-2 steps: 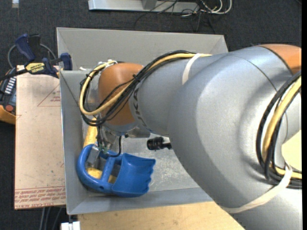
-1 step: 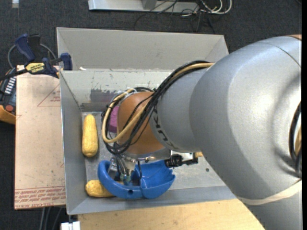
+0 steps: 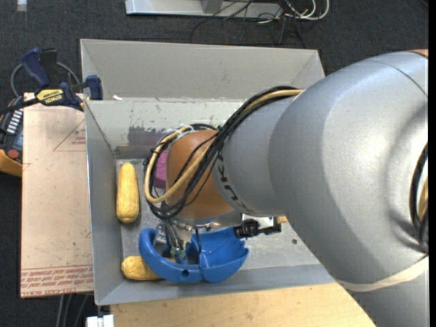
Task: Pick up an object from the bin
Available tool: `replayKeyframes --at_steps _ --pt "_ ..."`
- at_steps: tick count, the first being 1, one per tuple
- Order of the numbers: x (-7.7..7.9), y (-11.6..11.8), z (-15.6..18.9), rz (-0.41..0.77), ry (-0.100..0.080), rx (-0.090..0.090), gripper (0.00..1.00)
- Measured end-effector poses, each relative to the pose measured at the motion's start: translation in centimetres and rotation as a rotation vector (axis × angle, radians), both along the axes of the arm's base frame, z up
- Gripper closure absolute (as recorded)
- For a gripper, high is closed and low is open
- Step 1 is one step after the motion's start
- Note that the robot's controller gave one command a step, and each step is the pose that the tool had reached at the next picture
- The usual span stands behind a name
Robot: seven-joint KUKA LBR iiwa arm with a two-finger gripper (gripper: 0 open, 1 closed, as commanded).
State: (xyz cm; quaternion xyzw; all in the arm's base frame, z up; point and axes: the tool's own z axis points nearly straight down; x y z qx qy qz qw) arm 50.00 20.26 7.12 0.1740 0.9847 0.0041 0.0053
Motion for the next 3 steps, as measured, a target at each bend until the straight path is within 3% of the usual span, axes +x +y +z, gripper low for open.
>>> replayKeyframes --at_steps 2,3 --pt "-0.4 -0.1 2.4 0.0 0.013 -0.005 1.0" --pt "-0.2 0.0 4.3 0.001 0.008 -0.002 1.0"
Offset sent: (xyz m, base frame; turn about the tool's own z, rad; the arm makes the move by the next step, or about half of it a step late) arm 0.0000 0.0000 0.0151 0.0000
